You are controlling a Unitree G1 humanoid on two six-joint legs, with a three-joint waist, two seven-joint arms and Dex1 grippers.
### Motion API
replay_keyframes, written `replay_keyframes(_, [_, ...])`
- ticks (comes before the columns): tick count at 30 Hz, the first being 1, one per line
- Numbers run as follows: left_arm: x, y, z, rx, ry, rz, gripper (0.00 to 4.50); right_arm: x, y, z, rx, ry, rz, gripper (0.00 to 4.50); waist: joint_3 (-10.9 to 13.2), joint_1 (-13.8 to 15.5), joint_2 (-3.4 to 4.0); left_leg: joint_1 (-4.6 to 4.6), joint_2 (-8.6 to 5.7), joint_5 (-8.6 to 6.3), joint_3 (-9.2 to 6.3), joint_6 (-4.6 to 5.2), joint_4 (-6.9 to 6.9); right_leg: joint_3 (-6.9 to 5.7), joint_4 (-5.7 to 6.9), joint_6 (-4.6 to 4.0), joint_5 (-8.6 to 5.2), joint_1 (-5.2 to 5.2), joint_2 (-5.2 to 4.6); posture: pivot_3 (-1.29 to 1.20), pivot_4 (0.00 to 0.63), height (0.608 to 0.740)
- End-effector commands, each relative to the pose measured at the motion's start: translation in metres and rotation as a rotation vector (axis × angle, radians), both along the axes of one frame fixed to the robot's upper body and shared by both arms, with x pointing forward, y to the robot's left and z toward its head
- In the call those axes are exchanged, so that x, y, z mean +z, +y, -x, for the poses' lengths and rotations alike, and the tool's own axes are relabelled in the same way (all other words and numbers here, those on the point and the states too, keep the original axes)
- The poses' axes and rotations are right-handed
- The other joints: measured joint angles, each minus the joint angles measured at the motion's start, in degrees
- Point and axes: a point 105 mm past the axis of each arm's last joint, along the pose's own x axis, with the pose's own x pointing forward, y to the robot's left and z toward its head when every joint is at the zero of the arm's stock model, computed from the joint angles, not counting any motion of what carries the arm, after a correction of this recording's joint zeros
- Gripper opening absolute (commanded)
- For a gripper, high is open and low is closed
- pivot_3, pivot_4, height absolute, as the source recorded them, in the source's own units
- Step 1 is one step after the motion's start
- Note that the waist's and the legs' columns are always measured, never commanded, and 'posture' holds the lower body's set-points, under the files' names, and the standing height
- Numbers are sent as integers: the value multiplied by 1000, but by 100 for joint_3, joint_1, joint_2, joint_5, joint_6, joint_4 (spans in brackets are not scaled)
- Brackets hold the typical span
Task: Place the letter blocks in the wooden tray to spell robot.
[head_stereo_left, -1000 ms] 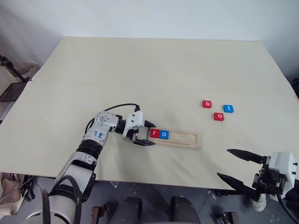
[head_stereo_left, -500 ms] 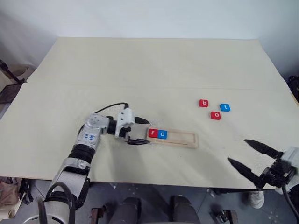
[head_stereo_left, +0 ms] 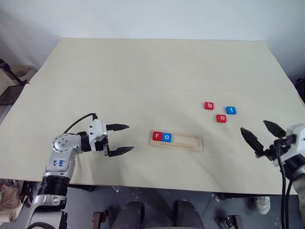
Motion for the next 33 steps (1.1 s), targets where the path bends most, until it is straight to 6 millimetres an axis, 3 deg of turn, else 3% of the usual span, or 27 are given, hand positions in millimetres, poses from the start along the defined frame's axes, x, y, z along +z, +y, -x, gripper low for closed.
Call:
replay_keyframes(1, [16,-8,6,-29,-41,51,4464,12,-4,-17,-21,45,40,4500,-1,0,2,0,0,0,1,0,-1,0,0,0,0,-2,1,0,150,740])
replay_keyframes(7, [23,-22,10,-57,-50,87,4464,23,2,-60,-4,208,100,4500,0,-53,2,-5,3,0,4,-1,-5,-2,-1,-2,0,-11,1,0,150,740])
replay_keyframes(13, [27,-35,9,-77,-72,108,4464,15,17,-79,25,290,131,4500,0,-73,1,-20,0,0,5,-1,-3,-4,-3,-1,1,-23,-2,0,150,740])
replay_keyframes(33, [32,-38,6,-96,-74,101,4464,3,32,-89,1,321,94,4500,0,-129,2,-24,0,0,10,-1,-4,-3,1,-1,1,-33,-3,0,150,740])
